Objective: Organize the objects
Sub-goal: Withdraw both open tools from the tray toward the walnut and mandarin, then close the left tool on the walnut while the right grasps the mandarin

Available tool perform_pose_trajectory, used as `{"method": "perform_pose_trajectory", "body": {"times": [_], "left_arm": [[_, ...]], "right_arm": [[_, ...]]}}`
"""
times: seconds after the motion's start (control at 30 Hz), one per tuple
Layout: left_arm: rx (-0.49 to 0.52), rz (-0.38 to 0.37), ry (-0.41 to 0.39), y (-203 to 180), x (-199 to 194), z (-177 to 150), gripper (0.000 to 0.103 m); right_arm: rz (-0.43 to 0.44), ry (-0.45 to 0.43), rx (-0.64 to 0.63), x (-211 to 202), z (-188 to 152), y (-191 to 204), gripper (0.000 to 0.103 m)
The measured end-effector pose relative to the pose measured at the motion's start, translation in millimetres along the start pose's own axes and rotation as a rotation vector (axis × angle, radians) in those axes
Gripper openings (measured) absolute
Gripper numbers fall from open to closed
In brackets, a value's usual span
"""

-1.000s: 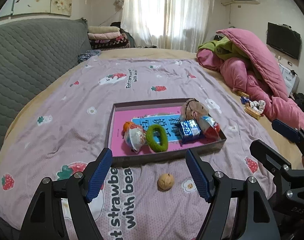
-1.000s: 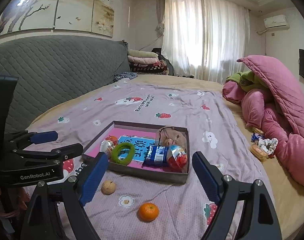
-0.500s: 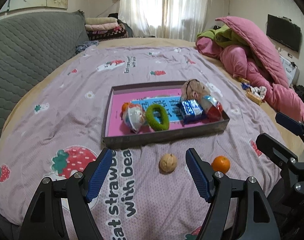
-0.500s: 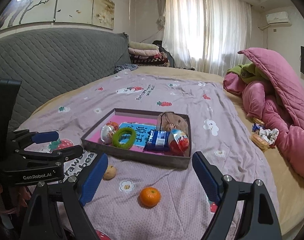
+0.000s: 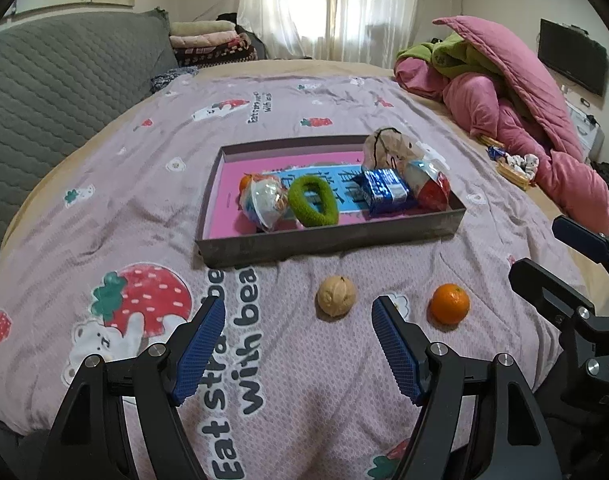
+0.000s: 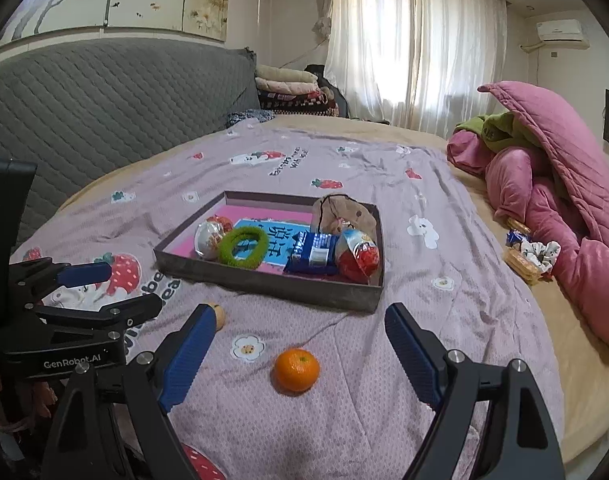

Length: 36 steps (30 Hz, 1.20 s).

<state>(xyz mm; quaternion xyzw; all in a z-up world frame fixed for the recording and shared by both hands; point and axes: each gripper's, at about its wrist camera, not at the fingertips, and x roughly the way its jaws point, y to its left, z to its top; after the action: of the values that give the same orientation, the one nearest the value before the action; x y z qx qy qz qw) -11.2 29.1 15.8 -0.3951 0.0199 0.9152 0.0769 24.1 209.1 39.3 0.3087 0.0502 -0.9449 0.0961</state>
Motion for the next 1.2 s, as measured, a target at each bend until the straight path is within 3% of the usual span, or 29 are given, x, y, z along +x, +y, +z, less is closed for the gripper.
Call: {"method": "perform_pose_trajectory", "body": {"times": [0.7, 1.03, 1.2], "left_arm": [[0.007, -0.019, 0.071, -1.7, 34.9, -26.8, 0.077], [0.017, -0.055, 0.095, -11.6, 72.0, -17.0, 0.077], [0.016, -0.077, 0.093, -15.8, 85.9, -9.9, 0.076]], "right_arm": [[0.009, 0.147, 0.004, 40.1, -42.4, 2.9, 0.086], [0.021, 0.212, 0.042, 70.6, -53.7, -3.3, 0.085], [0.02, 0.234, 0.048, 83.4, -52.8, -5.2, 0.078]]}}
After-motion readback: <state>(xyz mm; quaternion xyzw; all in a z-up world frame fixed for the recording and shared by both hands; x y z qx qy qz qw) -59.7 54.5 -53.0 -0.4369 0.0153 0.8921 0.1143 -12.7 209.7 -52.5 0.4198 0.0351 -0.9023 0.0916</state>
